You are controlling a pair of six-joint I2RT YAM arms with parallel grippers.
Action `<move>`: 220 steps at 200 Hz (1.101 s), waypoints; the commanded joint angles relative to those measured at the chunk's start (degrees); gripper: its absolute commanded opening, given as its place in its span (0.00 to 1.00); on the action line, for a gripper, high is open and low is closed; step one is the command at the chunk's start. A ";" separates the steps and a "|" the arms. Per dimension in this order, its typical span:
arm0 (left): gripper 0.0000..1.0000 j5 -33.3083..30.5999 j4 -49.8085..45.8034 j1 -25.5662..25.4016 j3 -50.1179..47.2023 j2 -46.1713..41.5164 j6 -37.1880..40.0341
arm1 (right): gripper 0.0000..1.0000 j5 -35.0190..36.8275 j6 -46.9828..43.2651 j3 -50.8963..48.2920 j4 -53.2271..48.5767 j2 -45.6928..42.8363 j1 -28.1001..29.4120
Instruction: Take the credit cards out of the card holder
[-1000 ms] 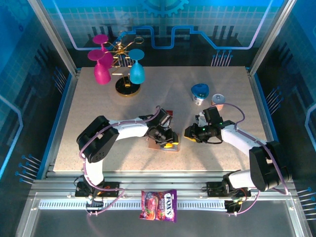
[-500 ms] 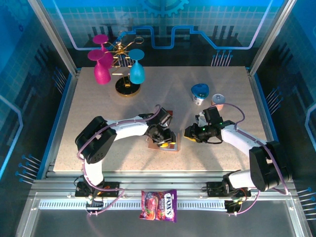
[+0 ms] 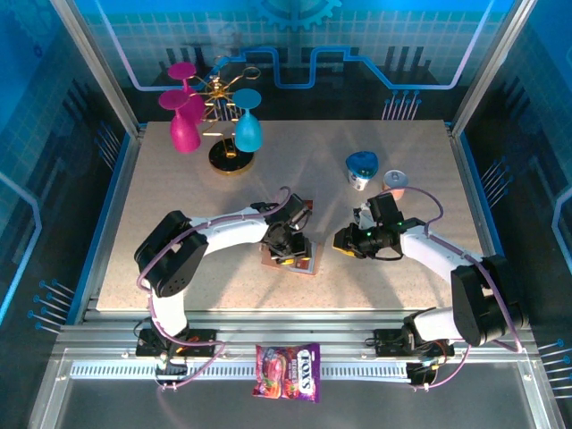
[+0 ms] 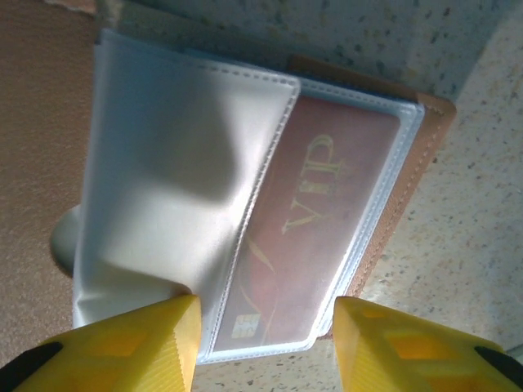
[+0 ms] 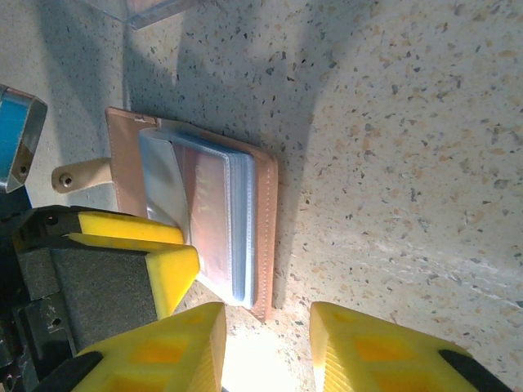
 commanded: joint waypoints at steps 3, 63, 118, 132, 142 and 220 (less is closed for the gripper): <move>0.48 -4.58 -6.45 -0.41 2.27 -1.23 2.14 | 0.34 -0.92 0.10 -0.45 0.14 -0.37 0.57; 0.49 -7.43 -9.64 -0.68 4.34 -0.20 3.60 | 0.31 -3.76 2.32 -0.98 4.72 0.84 2.48; 0.48 -7.86 -8.90 -0.66 3.58 -0.02 3.52 | 0.16 -5.29 10.00 -2.45 17.33 7.40 7.84; 0.47 -8.01 -8.53 -0.66 3.34 -0.21 3.51 | 0.16 -5.57 11.55 -2.33 20.13 10.00 9.12; 0.47 -8.04 -8.29 -0.65 3.34 -0.27 3.52 | 0.15 -6.21 12.80 -2.24 22.22 11.88 9.75; 0.46 -8.04 -7.70 -0.57 3.30 -0.09 3.78 | 0.07 -7.87 22.99 -2.73 39.84 20.49 11.79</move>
